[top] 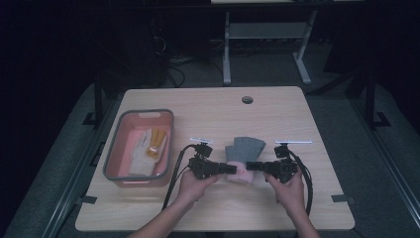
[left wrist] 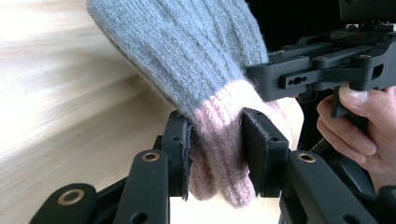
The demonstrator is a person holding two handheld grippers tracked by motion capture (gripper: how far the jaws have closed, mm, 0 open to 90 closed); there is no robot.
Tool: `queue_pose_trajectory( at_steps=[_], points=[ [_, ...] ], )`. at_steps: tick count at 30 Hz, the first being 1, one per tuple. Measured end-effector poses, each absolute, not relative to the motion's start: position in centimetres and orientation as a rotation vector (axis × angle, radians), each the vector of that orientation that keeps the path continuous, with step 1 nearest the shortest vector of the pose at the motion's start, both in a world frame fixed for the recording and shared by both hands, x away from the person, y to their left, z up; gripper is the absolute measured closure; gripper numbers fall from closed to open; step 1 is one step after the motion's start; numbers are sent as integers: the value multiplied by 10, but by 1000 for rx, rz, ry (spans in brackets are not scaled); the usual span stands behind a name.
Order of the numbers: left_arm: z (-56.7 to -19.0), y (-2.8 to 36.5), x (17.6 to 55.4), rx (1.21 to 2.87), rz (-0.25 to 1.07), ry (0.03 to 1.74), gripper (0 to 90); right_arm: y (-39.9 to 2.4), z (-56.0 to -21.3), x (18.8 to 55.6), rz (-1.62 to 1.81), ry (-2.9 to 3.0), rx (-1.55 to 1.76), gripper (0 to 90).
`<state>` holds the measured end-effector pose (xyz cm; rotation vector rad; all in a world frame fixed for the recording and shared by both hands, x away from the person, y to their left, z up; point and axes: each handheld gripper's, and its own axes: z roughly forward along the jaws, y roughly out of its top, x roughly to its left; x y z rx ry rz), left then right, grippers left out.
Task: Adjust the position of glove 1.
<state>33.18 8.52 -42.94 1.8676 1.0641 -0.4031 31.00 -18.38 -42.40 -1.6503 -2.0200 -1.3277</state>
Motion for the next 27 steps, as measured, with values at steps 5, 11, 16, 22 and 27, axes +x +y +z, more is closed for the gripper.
queue_pose_trajectory(
  at_steps=[5,11,16,22,27],
  points=[
    [-422,94,333,1857,-387,1061,638,-175,-415,314,-1330,-2030,-1630,718],
    [-413,104,333,1837,-374,1064,638,-166,-405,319,-1338,-2046,-1608,718],
    [-408,114,333,1836,-354,1067,638,-157,-397,322,-1343,-2063,-1588,718],
    [-402,123,334,1822,-340,1076,637,-148,-392,327,-1333,-2074,-1566,718],
    [-395,129,335,1820,-331,1080,637,-142,-387,331,-1336,-2078,-1548,718]
  ],
)
